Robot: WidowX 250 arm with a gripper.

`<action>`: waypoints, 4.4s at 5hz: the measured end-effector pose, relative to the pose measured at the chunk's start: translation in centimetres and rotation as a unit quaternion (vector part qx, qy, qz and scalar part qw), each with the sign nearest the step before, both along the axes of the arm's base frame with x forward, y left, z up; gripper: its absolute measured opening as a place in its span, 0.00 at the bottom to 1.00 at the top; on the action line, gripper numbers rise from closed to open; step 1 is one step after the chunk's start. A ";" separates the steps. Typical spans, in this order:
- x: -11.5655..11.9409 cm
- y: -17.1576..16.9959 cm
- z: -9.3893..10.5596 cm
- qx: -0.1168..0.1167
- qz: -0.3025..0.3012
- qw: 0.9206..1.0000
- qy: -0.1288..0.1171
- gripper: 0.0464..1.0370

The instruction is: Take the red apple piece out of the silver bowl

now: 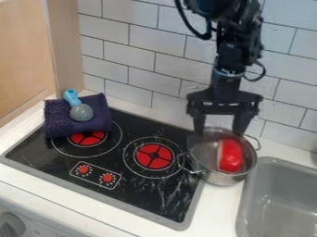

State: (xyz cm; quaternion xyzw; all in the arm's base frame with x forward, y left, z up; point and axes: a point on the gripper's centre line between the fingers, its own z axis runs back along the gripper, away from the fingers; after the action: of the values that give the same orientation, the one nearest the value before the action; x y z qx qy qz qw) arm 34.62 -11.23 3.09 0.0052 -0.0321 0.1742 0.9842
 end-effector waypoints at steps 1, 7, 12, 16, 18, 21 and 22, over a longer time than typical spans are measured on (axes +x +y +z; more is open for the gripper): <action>-0.8 -1.3 -1.2 0.012 -0.026 0.999 0.021 0.96; -0.4 -1.5 -1.8 0.020 -0.035 0.999 0.030 0.49; -1.4 6.4 5.4 -0.021 0.039 0.999 -0.030 0.49; -10.7 15.8 3.4 -0.048 0.152 0.987 -0.021 0.49; -11.4 17.8 1.2 -0.032 0.197 0.980 0.005 0.49; -11.2 18.9 -1.9 -0.025 0.214 0.976 0.040 0.49; -11.1 18.9 -2.0 -0.027 0.219 0.974 0.040 0.58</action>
State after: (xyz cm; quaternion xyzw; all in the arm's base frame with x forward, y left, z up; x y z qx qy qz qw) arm 23.53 7.66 1.12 -0.0071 0.0143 0.3860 0.9223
